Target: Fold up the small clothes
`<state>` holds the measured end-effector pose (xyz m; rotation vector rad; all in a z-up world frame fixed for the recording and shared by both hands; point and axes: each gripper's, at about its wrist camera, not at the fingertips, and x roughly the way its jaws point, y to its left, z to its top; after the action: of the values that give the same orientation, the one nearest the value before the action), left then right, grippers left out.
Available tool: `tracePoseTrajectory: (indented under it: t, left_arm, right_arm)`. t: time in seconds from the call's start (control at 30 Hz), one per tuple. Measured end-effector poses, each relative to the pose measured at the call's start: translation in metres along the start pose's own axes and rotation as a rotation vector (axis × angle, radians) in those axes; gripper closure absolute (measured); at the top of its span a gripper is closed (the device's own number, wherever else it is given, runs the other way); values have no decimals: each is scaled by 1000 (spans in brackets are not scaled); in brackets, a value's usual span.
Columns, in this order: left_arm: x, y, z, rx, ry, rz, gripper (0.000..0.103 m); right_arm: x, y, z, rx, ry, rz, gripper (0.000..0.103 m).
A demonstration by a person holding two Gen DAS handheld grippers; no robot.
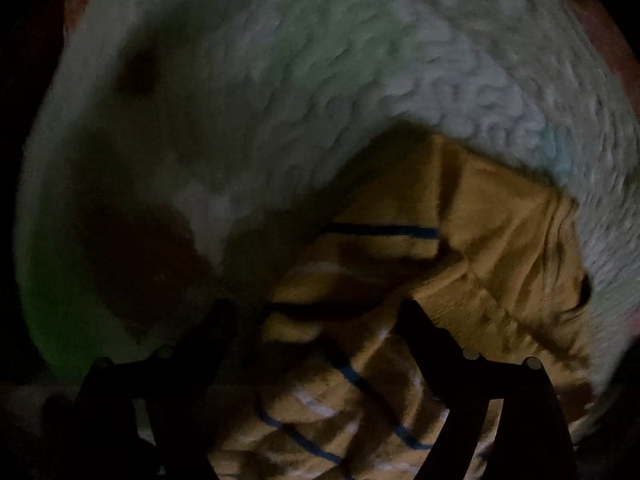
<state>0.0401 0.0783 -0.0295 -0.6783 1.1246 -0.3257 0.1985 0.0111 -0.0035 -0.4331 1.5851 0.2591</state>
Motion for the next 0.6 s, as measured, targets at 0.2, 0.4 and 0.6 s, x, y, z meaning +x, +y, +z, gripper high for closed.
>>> tracePoseTrajectory:
  t: [0.2, 0.4, 0.6]
  left_arm:
    - [6, -5, 1, 21, 55, -49, 86]
    - [-12, -24, -4, 35, 22, -90, 86]
    - [-14, -113, -28, 193, 28, -88, 86]
  right_arm:
    - [-11, 12, -17, -26, -120, -112, 76]
    - [-61, -34, -65, 60, -309, 58, 82]
    - [-97, -128, -147, 209, -500, 199, 83]
